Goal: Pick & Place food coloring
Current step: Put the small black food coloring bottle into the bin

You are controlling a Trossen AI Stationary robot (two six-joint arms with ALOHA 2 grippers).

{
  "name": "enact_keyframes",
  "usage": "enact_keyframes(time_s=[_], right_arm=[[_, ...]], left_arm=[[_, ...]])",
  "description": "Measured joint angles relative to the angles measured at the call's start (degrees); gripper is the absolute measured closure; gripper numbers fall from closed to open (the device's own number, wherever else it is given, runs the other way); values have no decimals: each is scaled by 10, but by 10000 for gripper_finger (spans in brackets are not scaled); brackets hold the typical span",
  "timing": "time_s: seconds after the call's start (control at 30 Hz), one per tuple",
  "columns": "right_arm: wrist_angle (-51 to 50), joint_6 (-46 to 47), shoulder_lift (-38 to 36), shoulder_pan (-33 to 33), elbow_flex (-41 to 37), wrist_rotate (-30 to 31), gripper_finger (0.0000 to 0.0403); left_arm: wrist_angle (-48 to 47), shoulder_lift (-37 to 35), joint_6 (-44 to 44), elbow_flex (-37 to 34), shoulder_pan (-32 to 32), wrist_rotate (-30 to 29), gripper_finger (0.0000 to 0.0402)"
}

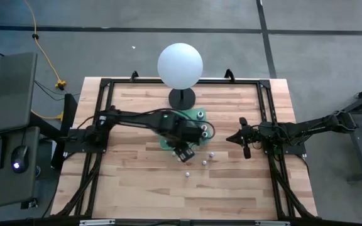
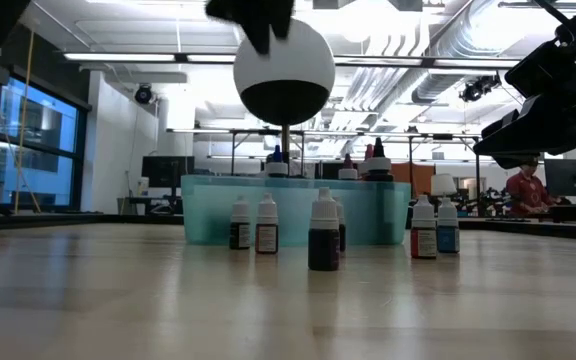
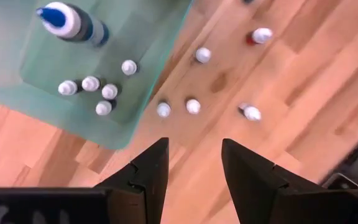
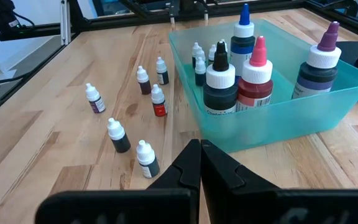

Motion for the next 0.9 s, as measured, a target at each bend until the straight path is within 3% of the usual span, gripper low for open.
enact_keyframes(time_s=[0.3,0.53,0.73,0.9], right_arm=[[0,0,0,0,0,0,400],[0,0,0,0,0,0,400],[0,0,0,0,0,0,400],[0,0,0,0,0,0,400]], left_arm=[[-1,-109,-44,-3,-55,-118,257],[-1,-182,-83,-59,-88,-136,257],[21,-231,-154,-177,-131,-142,257],[175,-274,-229,-335,-165,-110,257]])
